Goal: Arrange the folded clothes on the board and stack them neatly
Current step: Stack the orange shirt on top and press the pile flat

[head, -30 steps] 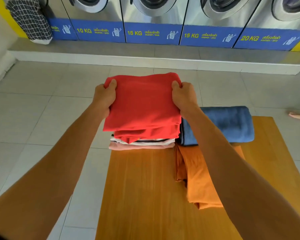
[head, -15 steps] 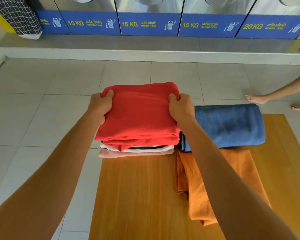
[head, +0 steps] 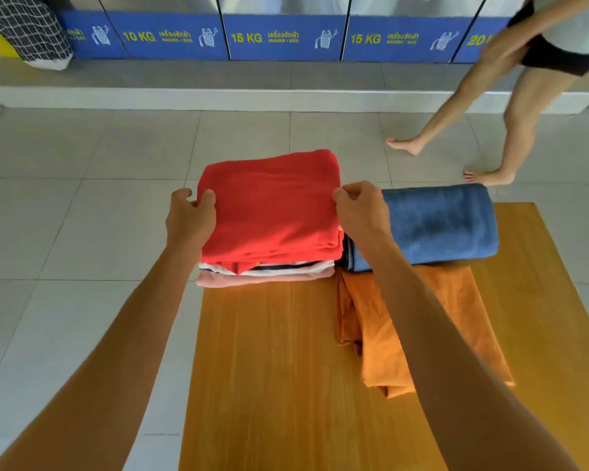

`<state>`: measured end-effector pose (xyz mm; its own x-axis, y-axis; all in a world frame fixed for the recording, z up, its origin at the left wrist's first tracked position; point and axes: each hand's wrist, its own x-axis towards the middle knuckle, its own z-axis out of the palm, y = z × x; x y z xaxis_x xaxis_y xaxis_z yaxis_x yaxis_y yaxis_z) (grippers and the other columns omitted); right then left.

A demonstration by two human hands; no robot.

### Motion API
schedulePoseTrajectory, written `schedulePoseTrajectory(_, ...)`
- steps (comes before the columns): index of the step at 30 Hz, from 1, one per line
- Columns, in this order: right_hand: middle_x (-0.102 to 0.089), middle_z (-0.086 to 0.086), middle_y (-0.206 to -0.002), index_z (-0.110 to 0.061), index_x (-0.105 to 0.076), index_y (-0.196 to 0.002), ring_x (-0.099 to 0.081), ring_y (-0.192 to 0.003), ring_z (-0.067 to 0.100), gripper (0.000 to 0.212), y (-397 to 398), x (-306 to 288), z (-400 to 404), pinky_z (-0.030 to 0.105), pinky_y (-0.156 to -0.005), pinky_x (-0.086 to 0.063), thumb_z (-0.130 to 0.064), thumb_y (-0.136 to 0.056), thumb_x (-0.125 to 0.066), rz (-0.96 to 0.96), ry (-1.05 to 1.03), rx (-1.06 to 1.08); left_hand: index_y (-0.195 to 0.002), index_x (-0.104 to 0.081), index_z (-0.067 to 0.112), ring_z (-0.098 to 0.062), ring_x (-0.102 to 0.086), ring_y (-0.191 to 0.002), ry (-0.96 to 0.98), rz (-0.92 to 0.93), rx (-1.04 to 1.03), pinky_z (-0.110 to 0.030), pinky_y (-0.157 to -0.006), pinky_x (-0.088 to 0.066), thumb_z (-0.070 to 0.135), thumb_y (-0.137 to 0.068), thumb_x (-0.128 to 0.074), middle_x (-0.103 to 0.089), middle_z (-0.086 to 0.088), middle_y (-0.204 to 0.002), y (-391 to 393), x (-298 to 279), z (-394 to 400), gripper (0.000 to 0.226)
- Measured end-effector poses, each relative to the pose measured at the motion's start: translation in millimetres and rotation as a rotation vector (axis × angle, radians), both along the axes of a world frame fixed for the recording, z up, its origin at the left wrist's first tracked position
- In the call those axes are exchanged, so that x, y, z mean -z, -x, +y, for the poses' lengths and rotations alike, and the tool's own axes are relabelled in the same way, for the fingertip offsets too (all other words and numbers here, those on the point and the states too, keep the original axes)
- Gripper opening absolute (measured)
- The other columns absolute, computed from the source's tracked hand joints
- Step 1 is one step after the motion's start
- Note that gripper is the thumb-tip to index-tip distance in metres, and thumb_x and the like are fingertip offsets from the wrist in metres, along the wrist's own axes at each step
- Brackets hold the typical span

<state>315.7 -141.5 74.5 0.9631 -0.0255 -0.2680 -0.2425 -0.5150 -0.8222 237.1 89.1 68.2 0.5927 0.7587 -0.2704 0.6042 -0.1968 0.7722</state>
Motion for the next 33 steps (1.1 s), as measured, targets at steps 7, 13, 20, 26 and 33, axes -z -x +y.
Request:
schedulePoseTrajectory(7, -0.072, -0.003, -0.104, -0.017, -0.069, -0.114, -0.065, -0.095, 0.015, 0.026, 65, 4, -87, 0.026, -0.080, -0.052, -0.029, -0.094, -0.059, -0.081, 0.064, 0.227, -0.119, -0.058, 0.013, -0.023, -0.047, -0.114, -0.320, -0.241, -0.074, -0.031, -0.085, -0.043, 0.023, -0.087, -0.053, -0.054, -0.013, -0.125, 73, 9, -69, 0.035)
schedulePoseTrajectory(13, -0.066, 0.016, -0.126, -0.012, -0.064, -0.123, -0.058, -0.117, 0.037, 0.041, 84, 36, -174, 0.045, -0.099, -0.046, -0.034, -0.089, -0.064, 0.021, 0.356, 0.373, -0.110, -0.056, 0.013, -0.022, -0.059, -0.103, -0.027, -0.154, 0.273, -0.037, -0.086, -0.049, 0.036, -0.096, -0.049, -0.060, -0.002, -0.108, 93, 31, -156, 0.028)
schedulePoseTrajectory(20, -0.063, 0.018, -0.126, -0.007, -0.056, -0.126, -0.060, -0.117, 0.038, 0.078, 103, 55, -199, 0.049, -0.098, -0.051, -0.060, -0.070, -0.071, 0.337, 0.378, 0.337, -0.064, -0.050, 0.016, -0.014, -0.048, -0.056, 0.464, 0.195, 0.380, -0.026, -0.052, -0.035, 0.069, -0.088, -0.044, -0.047, 0.004, -0.059, 71, 33, -223, 0.058)
schedulePoseTrajectory(26, -0.076, 0.018, -0.092, -0.007, -0.070, -0.092, -0.073, -0.083, 0.030, 0.037, 131, 52, -201, 0.041, -0.078, -0.059, -0.034, -0.073, -0.086, 0.586, -0.004, 0.299, -0.086, -0.068, 0.012, -0.022, -0.066, -0.076, 0.323, 0.322, 0.533, -0.036, -0.073, -0.052, 0.063, -0.088, -0.049, -0.070, -0.005, -0.083, 95, 46, -212, 0.054)
schedulePoseTrajectory(33, -0.077, 0.017, -0.106, -0.007, -0.069, -0.114, -0.073, -0.099, 0.037, 0.028, 178, 39, -172, 0.052, -0.087, -0.059, -0.025, -0.092, -0.071, 0.533, -0.351, 0.303, -0.123, -0.055, 0.027, -0.021, -0.058, -0.111, 0.665, 0.249, 0.294, -0.044, -0.102, -0.045, 0.065, -0.082, -0.059, -0.060, 0.006, -0.119, 133, 53, -167, 0.056)
